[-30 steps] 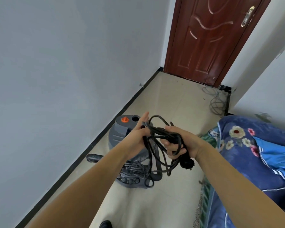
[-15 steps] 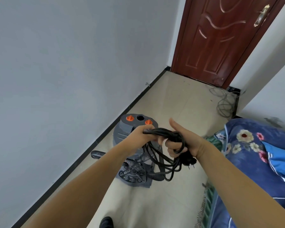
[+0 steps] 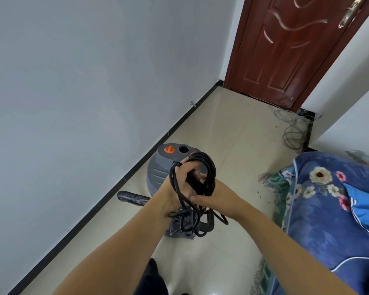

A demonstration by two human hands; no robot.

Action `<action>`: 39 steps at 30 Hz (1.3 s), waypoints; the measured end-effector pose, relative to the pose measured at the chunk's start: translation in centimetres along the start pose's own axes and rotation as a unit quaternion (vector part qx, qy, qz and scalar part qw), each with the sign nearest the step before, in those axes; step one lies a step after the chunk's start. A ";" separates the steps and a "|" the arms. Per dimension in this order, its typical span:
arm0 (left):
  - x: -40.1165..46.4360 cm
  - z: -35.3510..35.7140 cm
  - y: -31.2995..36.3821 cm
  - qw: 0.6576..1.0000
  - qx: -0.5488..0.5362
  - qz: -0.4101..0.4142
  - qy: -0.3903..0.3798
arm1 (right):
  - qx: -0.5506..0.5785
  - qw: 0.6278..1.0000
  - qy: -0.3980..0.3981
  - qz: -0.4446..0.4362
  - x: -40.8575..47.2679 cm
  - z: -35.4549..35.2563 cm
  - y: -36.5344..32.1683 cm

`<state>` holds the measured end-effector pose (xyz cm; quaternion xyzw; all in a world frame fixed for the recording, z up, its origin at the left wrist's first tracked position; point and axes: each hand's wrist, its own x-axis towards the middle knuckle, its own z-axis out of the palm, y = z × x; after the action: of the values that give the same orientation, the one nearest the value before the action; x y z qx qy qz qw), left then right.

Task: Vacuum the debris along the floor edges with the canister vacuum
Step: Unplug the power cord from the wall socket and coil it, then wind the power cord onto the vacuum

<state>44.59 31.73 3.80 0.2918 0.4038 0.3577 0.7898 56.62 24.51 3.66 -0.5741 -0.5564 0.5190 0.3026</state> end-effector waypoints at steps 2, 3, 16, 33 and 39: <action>0.7 0.2 0.1 1.000 -0.025 0.004 0.005 | 0.024 1.000 0.001 -0.005 1.1 0.3 -0.3; 1.2 0.1 0.4 0.999 -0.041 0.007 0.001 | 0.030 1.000 0.000 -0.002 1.7 0.2 -0.6; 9.8 -10.3 2.7 0.957 0.194 -0.198 -0.083 | -0.067 0.951 0.150 0.263 10.3 -6.5 4.8; 22.8 -18.9 -10.1 0.881 0.434 -0.186 0.029 | -0.249 0.894 0.139 0.344 23.2 1.0 21.8; 25.3 -20.5 -10.4 0.844 0.508 -0.174 0.001 | -0.336 0.876 0.092 0.334 23.7 2.8 23.8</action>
<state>41.19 49.53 -25.16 0.5768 0.5740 -0.0400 0.5798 58.03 41.79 -25.25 -0.8379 -0.4422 0.3159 -0.0503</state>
